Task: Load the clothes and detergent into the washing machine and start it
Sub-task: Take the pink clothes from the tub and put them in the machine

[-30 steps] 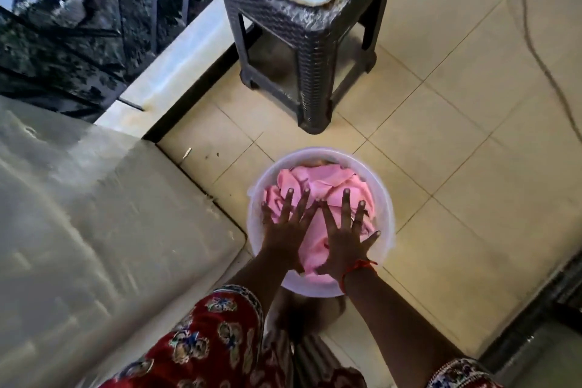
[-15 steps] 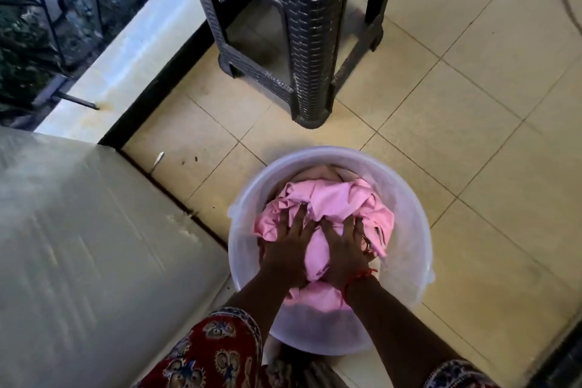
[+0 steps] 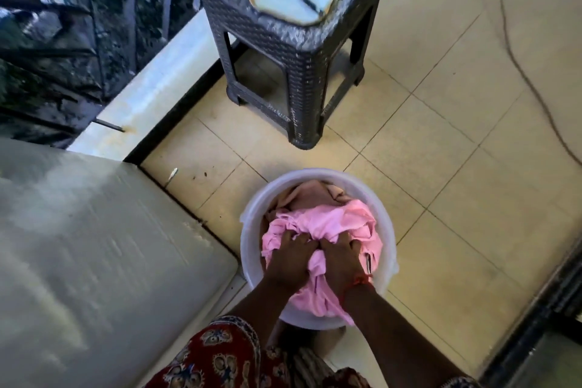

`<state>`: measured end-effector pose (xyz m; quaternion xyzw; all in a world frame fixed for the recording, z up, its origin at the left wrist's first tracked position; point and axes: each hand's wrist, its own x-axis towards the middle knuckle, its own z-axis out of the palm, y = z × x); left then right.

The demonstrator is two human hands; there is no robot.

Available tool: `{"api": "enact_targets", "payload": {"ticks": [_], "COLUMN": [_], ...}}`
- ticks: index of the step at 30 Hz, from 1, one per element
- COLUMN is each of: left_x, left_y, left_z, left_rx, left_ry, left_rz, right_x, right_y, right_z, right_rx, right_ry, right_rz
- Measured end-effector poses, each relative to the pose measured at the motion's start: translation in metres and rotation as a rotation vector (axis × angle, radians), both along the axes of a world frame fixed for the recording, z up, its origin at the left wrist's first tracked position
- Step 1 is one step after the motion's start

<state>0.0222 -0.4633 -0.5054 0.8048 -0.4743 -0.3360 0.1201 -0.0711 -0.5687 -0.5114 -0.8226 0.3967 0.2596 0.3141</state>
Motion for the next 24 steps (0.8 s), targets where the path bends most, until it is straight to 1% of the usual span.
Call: {"api": "enact_targets", "payload": {"ticks": [1, 2, 4, 6, 8, 11, 12, 14, 16, 18, 19, 24], "left_x": [0.002, 0.002, 0.001, 0.0, -0.001, -0.003, -0.002, -0.003, -0.004, -0.003, -0.002, 0.016], "left_y": [-0.003, -0.004, -0.004, -0.006, -0.006, -0.013, -0.015, -0.017, -0.015, -0.011, -0.008, 0.01], "left_z": [0.024, 0.047, 0.087, 0.124, 0.168, 0.241, 0.266, 0.311, 0.348, 0.389, 0.41, 0.501], "left_rx": [-0.046, -0.07, -0.095, -0.06, -0.003, 0.051, 0.053, 0.032, -0.033, -0.103, -0.081, -0.126], "left_ry": [-0.008, -0.02, -0.02, 0.034, 0.062, 0.0, -0.041, -0.109, -0.129, -0.113, -0.096, -0.186], "left_rz": [-0.019, -0.018, 0.029, 0.098, 0.124, 0.048, 0.02, 0.008, 0.096, 0.213, 0.241, 0.32], "right_x": [0.004, 0.008, 0.011, 0.01, 0.007, -0.001, -0.002, -0.004, -0.004, 0.002, 0.007, 0.043], "right_y": [-0.003, -0.005, -0.007, -0.009, -0.01, -0.011, -0.012, -0.014, -0.017, -0.017, -0.017, -0.014], "right_z": [0.025, 0.054, 0.105, 0.152, 0.198, 0.256, 0.275, 0.312, 0.343, 0.381, 0.401, 0.488], "right_rx": [0.012, 0.064, 0.103, 0.08, 0.04, -0.059, -0.061, -0.082, -0.142, -0.144, -0.15, -0.231], "right_ry": [-0.022, 0.013, 0.03, 0.008, -0.026, -0.174, -0.19, -0.159, -0.16, -0.208, -0.235, -0.297], "right_rz": [-0.06, -0.089, -0.043, -0.017, 0.012, 0.1, 0.101, 0.117, 0.129, 0.113, 0.128, 0.344]}}
